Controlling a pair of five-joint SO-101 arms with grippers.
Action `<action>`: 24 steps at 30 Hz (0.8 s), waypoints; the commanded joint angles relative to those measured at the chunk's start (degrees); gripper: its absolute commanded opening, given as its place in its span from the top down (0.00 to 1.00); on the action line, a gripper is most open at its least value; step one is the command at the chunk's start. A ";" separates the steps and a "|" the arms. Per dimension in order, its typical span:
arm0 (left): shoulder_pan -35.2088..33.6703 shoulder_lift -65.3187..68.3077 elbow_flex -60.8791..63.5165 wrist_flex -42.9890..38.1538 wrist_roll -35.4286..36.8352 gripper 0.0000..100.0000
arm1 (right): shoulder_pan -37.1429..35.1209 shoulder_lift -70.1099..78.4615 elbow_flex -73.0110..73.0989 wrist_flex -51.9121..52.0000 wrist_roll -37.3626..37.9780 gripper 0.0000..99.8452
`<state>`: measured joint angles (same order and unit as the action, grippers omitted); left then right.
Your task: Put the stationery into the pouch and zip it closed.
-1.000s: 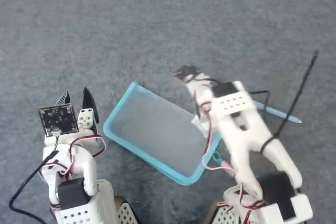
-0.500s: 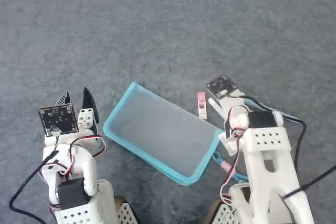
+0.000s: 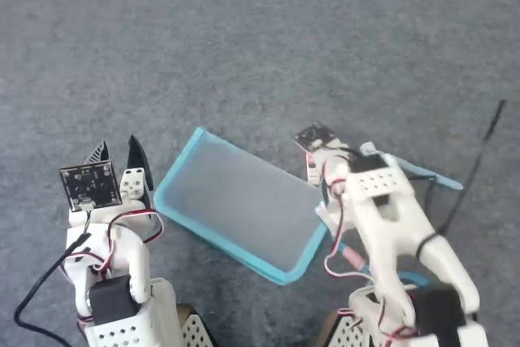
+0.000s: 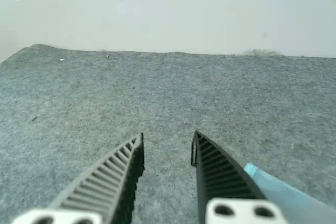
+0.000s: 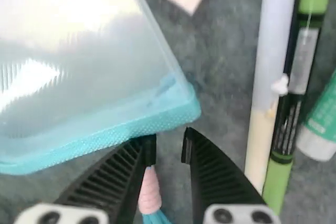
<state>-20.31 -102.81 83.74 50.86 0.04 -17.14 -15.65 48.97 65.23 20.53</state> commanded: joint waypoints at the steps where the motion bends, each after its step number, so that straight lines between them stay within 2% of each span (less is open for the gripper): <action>1: 0.26 -0.44 -0.48 -1.41 -0.62 0.86 | -2.86 2.95 -9.41 -1.01 -3.25 0.90; 9: 0.26 -0.44 -0.48 -1.41 -0.62 0.86 | -6.20 21.76 -33.49 0.22 -5.10 0.90; 14: 0.26 -0.44 -0.48 -1.49 -0.62 0.86 | -5.05 26.86 -45.36 10.59 -5.63 0.90; 19: 0.26 -0.44 -0.48 -1.58 -0.62 0.86 | -5.14 17.63 -40.00 14.29 -3.16 0.90; 24: 0.26 -0.44 -0.48 -1.58 -0.62 0.86 | -5.93 5.32 -22.77 8.22 -1.41 0.89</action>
<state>-20.31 -102.81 83.74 50.86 0.04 -22.59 -1.23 18.64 77.45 17.71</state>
